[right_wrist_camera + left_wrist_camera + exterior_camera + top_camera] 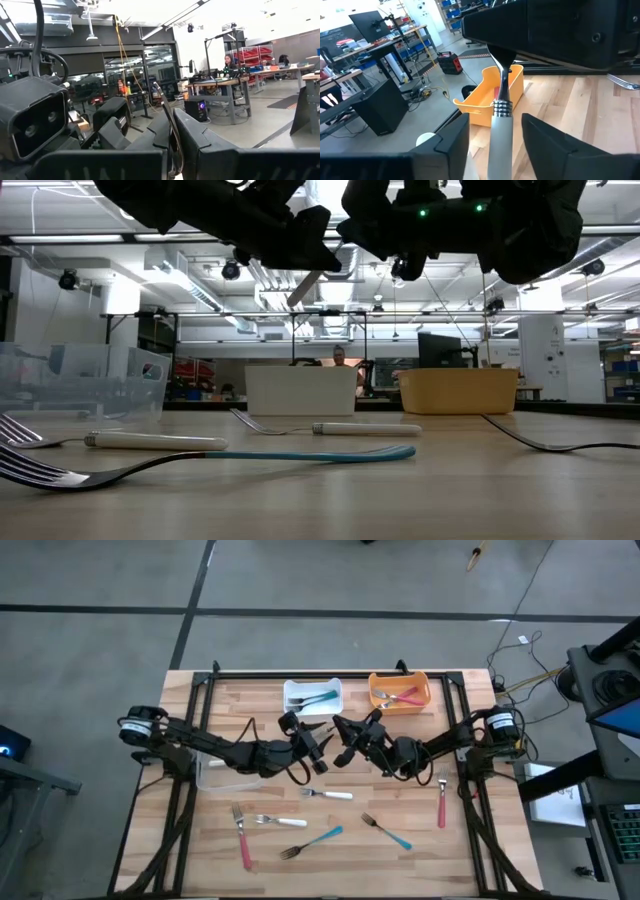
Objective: Sort silverware by color (type)
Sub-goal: Put the top white fork into the transparent bin
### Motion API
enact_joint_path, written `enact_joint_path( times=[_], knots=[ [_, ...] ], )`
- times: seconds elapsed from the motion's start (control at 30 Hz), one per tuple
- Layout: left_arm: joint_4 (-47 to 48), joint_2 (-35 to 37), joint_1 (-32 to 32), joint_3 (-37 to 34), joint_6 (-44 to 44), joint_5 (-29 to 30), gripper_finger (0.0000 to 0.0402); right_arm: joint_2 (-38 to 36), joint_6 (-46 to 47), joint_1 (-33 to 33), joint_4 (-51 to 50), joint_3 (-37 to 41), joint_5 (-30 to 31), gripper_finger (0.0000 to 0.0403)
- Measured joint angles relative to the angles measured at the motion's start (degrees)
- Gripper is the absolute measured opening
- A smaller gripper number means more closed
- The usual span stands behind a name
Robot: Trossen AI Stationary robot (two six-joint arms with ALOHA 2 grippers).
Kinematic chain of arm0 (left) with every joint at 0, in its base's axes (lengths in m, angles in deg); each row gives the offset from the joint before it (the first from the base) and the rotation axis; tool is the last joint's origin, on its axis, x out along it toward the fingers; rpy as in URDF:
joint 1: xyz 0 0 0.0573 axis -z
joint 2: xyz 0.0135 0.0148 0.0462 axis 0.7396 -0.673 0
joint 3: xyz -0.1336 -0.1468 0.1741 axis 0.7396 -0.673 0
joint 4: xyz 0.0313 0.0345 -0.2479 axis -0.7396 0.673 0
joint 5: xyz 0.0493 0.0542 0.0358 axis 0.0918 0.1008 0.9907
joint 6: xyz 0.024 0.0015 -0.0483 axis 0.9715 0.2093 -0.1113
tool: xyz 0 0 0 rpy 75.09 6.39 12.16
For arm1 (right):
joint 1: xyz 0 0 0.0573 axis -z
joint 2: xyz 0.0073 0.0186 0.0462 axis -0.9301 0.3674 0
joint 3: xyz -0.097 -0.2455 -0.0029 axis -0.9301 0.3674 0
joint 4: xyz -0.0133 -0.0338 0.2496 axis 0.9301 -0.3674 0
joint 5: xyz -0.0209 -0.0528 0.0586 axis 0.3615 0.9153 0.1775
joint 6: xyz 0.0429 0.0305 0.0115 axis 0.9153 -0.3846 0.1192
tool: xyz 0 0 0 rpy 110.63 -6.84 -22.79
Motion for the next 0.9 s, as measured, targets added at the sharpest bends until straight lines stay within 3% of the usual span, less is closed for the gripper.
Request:
enact_joint_path(
  times=[0.3, 0.47, 0.63, 0.77, 0.9],
  knots=[
    [1.2, 0.0, 0.02, 0.0, 0.04, -0.25, 0.0032, 0.32, -0.26, 0.0, -0.22, -0.14, 0.0, 0.0009],
    [1.47, 0.21, 0.17, 0.0, 0.5, -0.34, 0.0032, 0.32, -1.03, -0.04, -0.37, -0.14, -0.04, 0.0011],
    [6.2, 3.53, 0.33, 0.0, -0.96, -0.13, 0.0033, 0.32, -2.07, -0.07, -0.49, -0.11, -0.05, 0.0039],
    [14.51, 8.03, 0.35, 0.0, -2.44, -0.27, 0.0034, 0.31, -2.12, -0.07, -0.76, -0.09, 0.13, 0.0075],
    [26.73, 14.52, 0.31, 0.0, -5.73, -4.1, 0.0035, -1.53, 0.38, -0.09, -5.94, -0.07, -0.3, 0.011]
  ],
)
